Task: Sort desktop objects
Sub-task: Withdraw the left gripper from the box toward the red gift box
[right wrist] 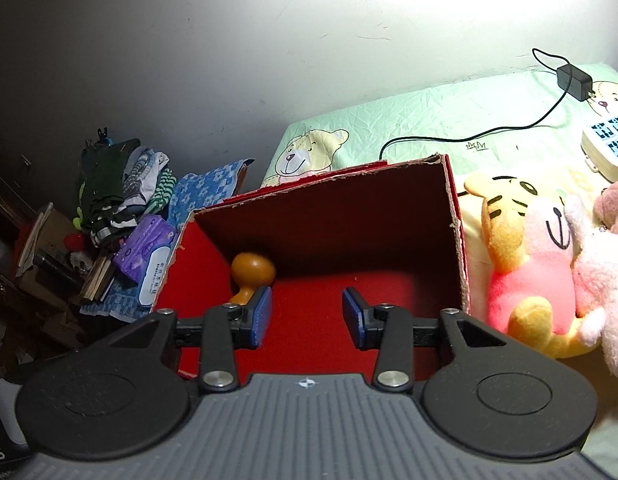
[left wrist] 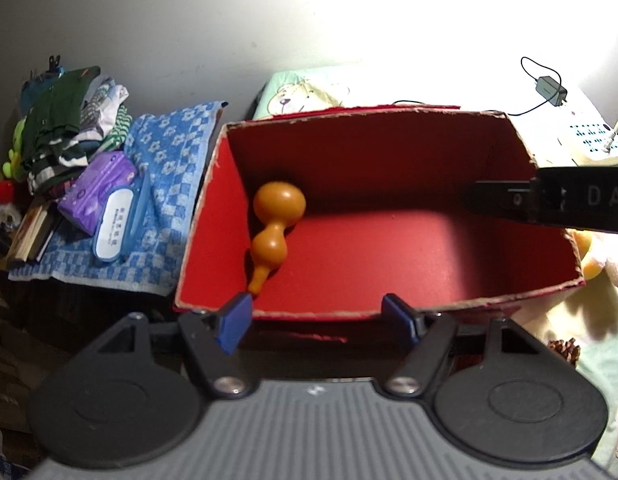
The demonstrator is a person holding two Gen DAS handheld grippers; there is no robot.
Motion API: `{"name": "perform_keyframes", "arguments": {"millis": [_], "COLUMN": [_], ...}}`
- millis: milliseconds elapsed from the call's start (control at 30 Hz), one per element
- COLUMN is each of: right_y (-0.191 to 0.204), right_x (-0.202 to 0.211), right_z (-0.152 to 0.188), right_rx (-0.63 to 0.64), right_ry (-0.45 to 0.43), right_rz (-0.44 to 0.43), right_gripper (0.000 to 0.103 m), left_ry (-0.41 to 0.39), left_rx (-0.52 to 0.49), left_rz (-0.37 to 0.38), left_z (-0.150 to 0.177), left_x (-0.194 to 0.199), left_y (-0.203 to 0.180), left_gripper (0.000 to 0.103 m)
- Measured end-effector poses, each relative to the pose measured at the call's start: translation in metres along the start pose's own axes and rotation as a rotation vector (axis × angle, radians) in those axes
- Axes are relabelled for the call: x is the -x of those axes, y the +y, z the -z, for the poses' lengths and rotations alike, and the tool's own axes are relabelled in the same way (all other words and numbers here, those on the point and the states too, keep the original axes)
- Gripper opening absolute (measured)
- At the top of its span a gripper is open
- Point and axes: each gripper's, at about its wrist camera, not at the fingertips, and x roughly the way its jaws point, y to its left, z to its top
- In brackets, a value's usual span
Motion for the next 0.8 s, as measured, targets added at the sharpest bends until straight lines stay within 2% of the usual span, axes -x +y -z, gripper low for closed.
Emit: {"name": "perform_keyframes", "arguments": {"millis": [133, 367, 533, 800], "right_y": [-0.004, -0.016, -0.027, -0.05], "right_x": [0.014, 0.028, 0.038, 0.047], "right_z": [0.012, 0.035, 0.053, 0.076], "right_rx": [0.031, 0.066, 0.08, 0.07], "right_ry": [0.008, 0.057, 0.074, 0.118], "right_rz": [0.016, -0.003, 0.014, 0.033], "right_gripper": [0.043, 0.044, 0.044, 0.044], "left_ry": [0.02, 0.051, 0.065, 0.09], "left_rx": [0.011, 0.03, 0.038, 0.018], "left_rz": [-0.011, -0.027, -0.04, -0.037], "left_z": [0.012, 0.033, 0.048, 0.061], "left_x": [0.005, 0.01, 0.01, 0.008], "left_y": [-0.011, -0.033, -0.048, -0.072], "left_gripper": [0.076, 0.077, 0.083, 0.083]}}
